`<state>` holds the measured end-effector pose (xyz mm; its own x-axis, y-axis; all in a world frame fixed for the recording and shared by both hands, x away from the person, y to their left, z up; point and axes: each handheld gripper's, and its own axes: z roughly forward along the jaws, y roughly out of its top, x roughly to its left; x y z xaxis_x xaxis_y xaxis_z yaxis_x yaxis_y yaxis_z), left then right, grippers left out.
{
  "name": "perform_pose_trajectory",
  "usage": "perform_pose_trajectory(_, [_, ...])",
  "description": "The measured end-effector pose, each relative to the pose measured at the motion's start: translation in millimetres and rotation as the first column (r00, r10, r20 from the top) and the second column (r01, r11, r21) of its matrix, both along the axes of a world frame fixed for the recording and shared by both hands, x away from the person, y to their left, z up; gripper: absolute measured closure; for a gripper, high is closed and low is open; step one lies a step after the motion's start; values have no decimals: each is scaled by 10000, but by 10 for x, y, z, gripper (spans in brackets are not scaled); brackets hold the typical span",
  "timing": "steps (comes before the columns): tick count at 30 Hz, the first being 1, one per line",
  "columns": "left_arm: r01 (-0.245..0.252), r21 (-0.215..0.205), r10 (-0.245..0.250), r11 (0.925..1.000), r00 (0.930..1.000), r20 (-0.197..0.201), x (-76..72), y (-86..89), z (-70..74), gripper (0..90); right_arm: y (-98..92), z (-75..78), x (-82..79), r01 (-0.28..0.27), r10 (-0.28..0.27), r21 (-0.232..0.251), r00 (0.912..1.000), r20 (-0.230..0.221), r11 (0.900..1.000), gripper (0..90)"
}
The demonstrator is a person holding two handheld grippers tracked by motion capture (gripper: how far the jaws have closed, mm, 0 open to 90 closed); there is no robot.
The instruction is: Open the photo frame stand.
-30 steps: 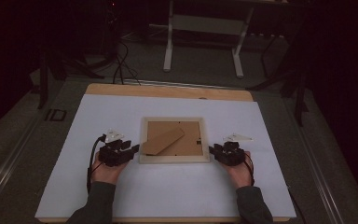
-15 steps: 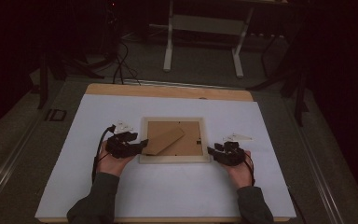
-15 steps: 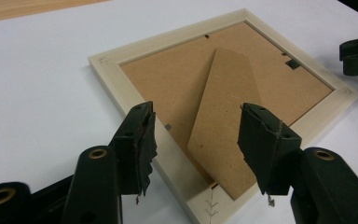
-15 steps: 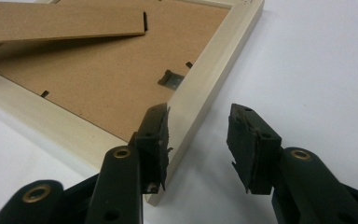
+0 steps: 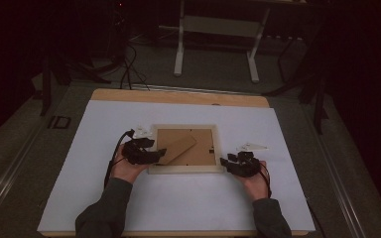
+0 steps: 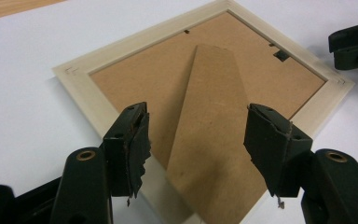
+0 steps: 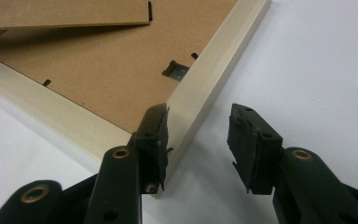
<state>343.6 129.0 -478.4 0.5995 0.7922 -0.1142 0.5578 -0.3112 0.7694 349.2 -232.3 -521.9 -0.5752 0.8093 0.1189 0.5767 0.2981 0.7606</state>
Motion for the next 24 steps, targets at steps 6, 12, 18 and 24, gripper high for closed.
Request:
perform_pose_trajectory(6, [245, -175, -248, 9995, 9995, -191, 96, -104, 16, 391, -29, 11, -1, 81, -81, 81, 10000, 21, 9999, 570])
perform_pose_trajectory(12, [336, -40, -337, 9994, 9989, -335, 182, -215, 24, 349, -50, 8, 1, 137, -137, 107, 9999, 19, 9998, 568])
perform_pose_trajectory(18, [600, 283, -583, 9978, 9967, -557, 280, -349, -12, 341, -32, -1, 0, 69, -69, 29, 10000, 39, 10000, 567])
perform_pose_trajectory(24, [899, 435, -862, 9950, 9930, -808, 329, -423, -31, 375, -41, 0, 1, 81, -81, 22, 10000, 57, 10000, 567])
